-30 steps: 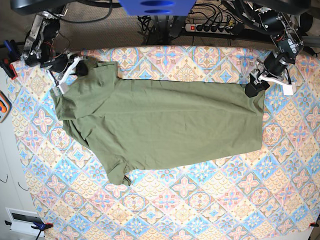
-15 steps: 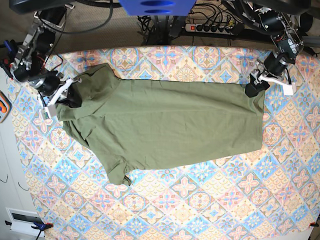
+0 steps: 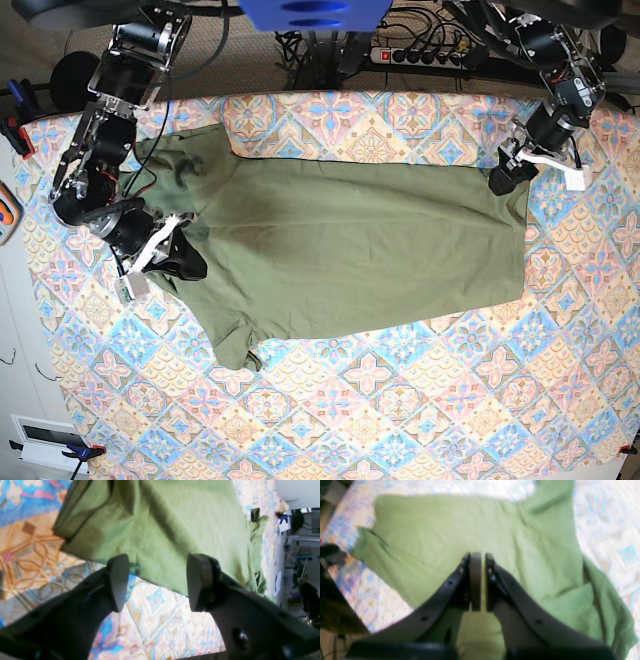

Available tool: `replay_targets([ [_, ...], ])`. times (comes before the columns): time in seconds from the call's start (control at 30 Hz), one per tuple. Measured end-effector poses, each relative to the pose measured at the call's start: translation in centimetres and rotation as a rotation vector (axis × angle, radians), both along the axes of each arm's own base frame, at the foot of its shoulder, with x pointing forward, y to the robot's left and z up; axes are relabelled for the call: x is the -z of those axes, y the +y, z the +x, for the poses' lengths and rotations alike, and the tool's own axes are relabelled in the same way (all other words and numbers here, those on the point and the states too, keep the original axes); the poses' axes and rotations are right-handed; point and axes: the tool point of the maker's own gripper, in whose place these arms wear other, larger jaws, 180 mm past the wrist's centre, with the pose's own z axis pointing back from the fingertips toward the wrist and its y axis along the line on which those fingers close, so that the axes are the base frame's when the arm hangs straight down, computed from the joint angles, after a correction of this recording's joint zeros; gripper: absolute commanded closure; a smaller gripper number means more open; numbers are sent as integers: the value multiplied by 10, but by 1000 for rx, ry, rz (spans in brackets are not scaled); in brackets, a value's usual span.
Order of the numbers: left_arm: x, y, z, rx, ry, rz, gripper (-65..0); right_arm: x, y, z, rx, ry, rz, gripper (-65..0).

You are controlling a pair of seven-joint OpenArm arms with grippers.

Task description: Layout the t-shirt on the table in an organized manner, then fold the t-shirt properly

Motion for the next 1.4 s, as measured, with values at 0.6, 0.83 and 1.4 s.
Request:
replay_targets([
  [0.6,5,2,-4,1,22,21,-365,46,-110,-117,229,215,-191,-316],
  [0.83,5,2,-4,1,22,21,-365,84,-125,-142,260,359,-241,-350],
  [1.4,5,3,-4,2,22,24,-365,124,-69,-140,137,415,-91,-374],
])
